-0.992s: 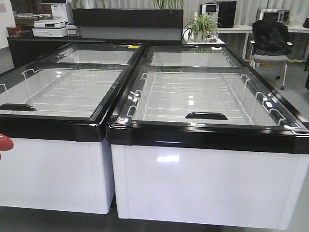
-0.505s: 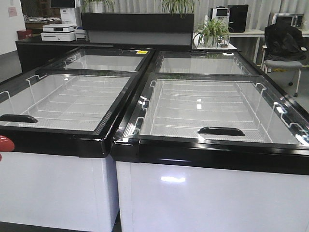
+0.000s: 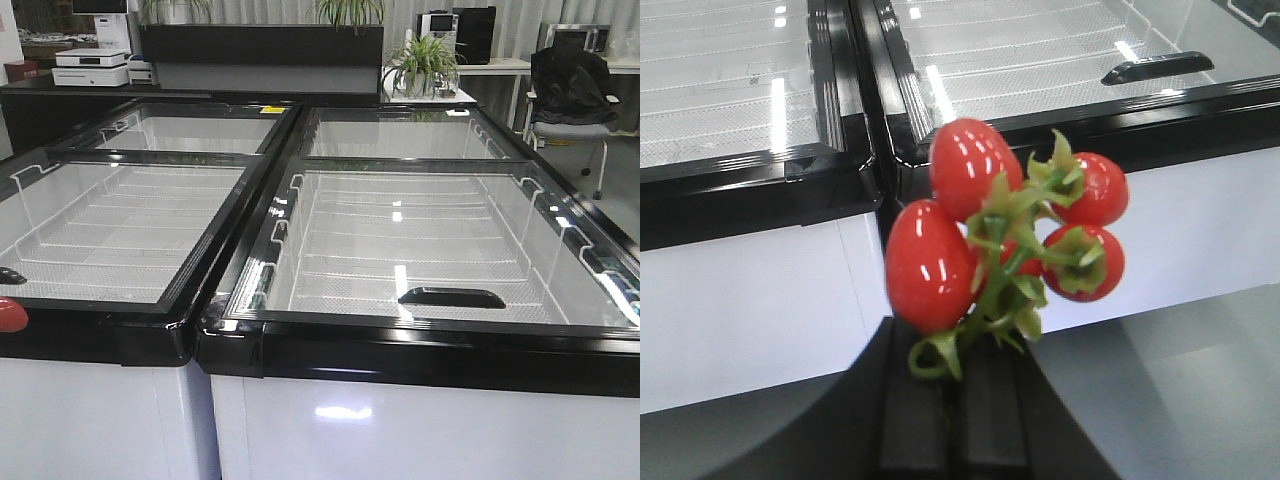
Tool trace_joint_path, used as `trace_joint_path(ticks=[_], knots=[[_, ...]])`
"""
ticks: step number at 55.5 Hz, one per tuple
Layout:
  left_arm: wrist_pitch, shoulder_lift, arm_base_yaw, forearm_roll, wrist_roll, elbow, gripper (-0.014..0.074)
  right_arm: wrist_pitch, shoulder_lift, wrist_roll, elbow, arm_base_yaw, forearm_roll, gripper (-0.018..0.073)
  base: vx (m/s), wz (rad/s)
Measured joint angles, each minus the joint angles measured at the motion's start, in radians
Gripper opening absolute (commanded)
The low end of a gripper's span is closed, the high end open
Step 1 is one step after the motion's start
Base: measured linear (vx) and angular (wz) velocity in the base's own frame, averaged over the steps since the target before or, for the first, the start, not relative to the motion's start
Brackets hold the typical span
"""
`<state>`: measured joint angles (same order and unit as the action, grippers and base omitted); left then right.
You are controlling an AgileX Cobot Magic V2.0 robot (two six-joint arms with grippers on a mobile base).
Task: Pick snacks and fruit into basket
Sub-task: 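Drive along the white chest freezers, fruits held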
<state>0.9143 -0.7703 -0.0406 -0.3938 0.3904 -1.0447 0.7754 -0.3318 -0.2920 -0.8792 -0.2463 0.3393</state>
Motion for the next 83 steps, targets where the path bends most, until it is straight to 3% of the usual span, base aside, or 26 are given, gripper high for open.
trace_joint_path(ticks=[46,83], knots=[[0.002,0.000,0.000,0.001,0.001,0.000,-0.0003,0.000,0.000,0.000,0.000,0.000,0.000,-0.0004,0.16,0.02],[0.002,0.000,0.000,0.001,0.001,0.000,-0.0003,0.007,0.000,0.000,0.000,0.000,0.000,-0.0004,0.07,0.27]])
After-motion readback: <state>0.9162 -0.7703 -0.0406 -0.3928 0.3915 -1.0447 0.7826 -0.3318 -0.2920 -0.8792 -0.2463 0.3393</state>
